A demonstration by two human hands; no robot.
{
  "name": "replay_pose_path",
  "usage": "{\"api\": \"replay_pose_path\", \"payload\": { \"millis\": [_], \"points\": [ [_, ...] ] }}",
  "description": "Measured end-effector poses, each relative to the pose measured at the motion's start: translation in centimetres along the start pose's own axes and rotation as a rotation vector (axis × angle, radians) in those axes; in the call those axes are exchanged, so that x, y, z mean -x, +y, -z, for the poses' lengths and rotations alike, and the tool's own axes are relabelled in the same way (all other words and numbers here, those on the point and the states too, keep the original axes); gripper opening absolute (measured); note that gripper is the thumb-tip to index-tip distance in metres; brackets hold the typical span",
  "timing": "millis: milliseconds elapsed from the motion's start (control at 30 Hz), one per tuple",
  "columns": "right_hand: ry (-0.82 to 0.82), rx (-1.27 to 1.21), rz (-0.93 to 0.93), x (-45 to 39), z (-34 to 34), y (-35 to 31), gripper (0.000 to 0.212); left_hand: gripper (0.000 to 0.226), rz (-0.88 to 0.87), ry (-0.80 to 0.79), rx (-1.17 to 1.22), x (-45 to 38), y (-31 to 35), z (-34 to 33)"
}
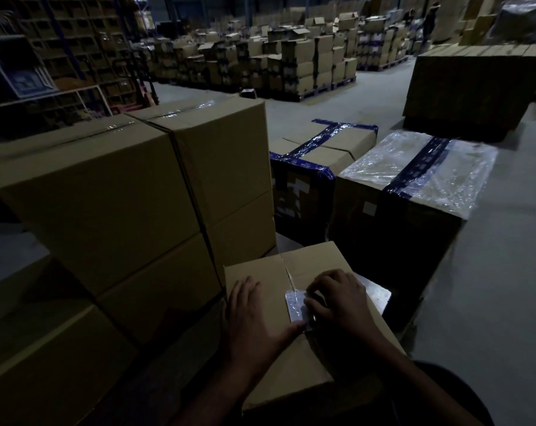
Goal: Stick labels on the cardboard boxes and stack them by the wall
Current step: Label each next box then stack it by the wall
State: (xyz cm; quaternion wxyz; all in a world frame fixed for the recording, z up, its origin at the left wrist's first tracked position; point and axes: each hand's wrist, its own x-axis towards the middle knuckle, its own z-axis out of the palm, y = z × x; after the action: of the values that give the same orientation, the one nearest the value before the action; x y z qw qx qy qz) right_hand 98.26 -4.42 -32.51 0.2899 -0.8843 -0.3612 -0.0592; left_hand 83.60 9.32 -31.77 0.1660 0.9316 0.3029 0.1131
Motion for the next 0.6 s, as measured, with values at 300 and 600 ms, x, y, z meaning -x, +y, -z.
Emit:
{"api": "replay_pose_path", "payload": {
  "millis": [300,600],
  "points": [
    [0.104,0.096,-0.115,6.3,-0.4,-3.0,0.036,0.078,-0.044,0.147,-0.015,-2.4,-0.7,0.1],
    [0.060,0.126,-0.022,4.4,1.3,-1.6,0.030,0.134,-0.112,-0.032,-0.171,-7.1,-1.8,1.3]
  ]
}}
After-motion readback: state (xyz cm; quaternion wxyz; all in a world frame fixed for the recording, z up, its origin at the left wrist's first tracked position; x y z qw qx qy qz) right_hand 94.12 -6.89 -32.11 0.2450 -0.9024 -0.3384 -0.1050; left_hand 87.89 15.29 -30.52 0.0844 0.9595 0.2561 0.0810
